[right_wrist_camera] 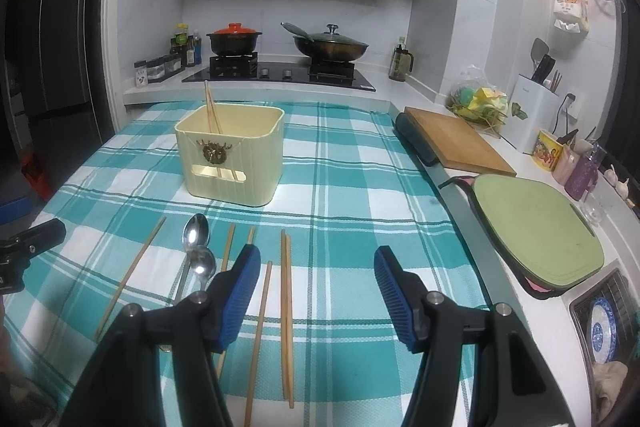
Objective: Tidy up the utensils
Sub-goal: 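Withdraw both tools from the box back toward the loose chopsticks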
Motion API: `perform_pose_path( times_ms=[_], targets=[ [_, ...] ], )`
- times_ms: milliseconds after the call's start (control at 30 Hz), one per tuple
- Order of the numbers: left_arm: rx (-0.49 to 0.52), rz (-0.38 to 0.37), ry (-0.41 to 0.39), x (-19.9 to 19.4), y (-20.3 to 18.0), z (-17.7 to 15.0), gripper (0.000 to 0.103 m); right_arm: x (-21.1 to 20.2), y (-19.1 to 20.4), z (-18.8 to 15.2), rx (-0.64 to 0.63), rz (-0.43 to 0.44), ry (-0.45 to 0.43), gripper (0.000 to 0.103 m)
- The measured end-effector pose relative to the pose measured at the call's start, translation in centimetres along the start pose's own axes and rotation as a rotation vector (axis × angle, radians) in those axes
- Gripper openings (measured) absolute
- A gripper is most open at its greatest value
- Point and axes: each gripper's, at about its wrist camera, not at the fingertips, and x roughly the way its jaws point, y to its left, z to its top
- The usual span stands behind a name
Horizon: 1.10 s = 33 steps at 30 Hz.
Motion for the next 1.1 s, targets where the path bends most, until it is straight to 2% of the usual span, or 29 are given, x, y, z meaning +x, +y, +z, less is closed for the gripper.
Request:
perform_pose_path(
  times_ms=[433, 600, 800, 1100],
  targets=[
    [-0.03, 0.016, 0.021, 0.6, 1.4, -0.9, 0.102, 0.6, -0.1, -1.0, 0.016, 0.008, 0.008, 0.06],
    [-0.071, 0.041, 0.06, 1.8, 3.3, -2.0, 0.102, 0.9, -0.6, -2.1, 0.048, 0.041, 0.012, 0.06],
    [-0.117, 0.053, 0.113, 3.4, 4.8, -3.3, 0.102, 2.2, -1.1, -4.0, 0.067, 0.048, 0.063, 0.06],
    [-0.106, 0.063, 0.17, 5.4, 4.8, -4.6, 0.102, 3.8, -2.5, -5.9, 0.093, 0.048, 0.111, 0.06]
  ],
)
